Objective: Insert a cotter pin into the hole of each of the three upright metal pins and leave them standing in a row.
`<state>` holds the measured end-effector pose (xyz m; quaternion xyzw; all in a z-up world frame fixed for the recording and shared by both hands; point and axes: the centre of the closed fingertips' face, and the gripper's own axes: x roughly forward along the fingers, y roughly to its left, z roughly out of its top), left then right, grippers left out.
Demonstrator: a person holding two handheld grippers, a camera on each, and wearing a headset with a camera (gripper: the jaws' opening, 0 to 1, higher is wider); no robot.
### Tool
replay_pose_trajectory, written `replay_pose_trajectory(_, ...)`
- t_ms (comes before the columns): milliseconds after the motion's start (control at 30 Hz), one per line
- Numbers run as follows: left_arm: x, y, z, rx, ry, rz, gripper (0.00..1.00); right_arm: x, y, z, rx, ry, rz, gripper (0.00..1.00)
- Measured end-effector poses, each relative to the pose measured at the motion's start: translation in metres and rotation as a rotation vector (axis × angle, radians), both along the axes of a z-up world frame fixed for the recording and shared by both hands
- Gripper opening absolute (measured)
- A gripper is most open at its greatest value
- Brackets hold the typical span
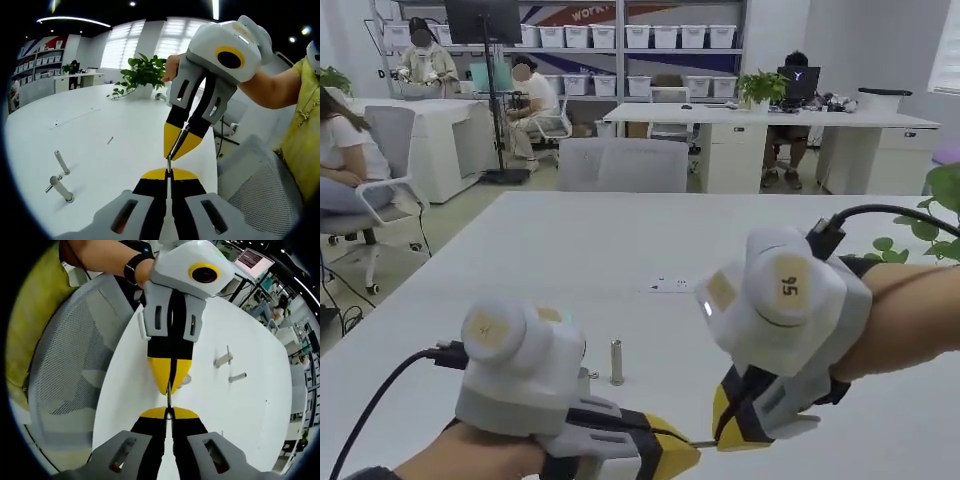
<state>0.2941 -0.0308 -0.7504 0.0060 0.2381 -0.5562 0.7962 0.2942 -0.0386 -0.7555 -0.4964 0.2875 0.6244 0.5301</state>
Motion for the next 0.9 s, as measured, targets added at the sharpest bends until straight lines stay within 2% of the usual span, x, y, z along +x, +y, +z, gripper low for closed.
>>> replay_pose_trajectory(333,-0.005,0.001,0.000,0.011,-0.023,-0.030,0.00,-0.003,-0.002,0.000,0.004,0.048,-0.002,0.07)
replay_pose_trajectory(533,-0.006,0.004,0.002,0.003,-0.038,-0.041,0.00,-0.004,-0.005,0.000,0.003,0.089,-0.004,0.09)
replay_pose_trajectory(767,-0.010,0.004,0.004,0.008,-0.079,-0.068,0.00,-0.007,-0.005,0.000,0.007,0.134,-0.005,0.09)
replay_pose_trajectory(900,-0.010,0.003,0.004,0.008,-0.089,-0.075,0.00,-0.009,-0.004,0.001,0.016,0.153,-0.012,0.09)
